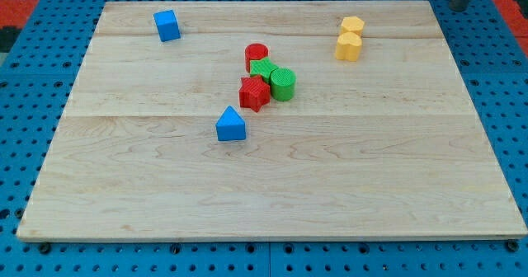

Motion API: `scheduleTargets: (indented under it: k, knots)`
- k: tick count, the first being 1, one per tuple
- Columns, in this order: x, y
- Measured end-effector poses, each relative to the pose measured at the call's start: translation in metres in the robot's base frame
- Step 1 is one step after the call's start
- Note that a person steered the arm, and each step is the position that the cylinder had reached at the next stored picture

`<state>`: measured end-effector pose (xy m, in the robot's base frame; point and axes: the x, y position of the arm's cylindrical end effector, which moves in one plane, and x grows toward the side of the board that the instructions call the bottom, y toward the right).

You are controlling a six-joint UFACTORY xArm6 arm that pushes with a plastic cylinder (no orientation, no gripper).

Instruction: Separate the yellow blocks

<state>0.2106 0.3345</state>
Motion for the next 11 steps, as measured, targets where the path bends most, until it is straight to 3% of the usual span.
scheduleTargets:
  k: [2,3,11]
  knots:
    - [0.01,0.0]
    - [0.038,0.0]
    - [0.05,0.001]
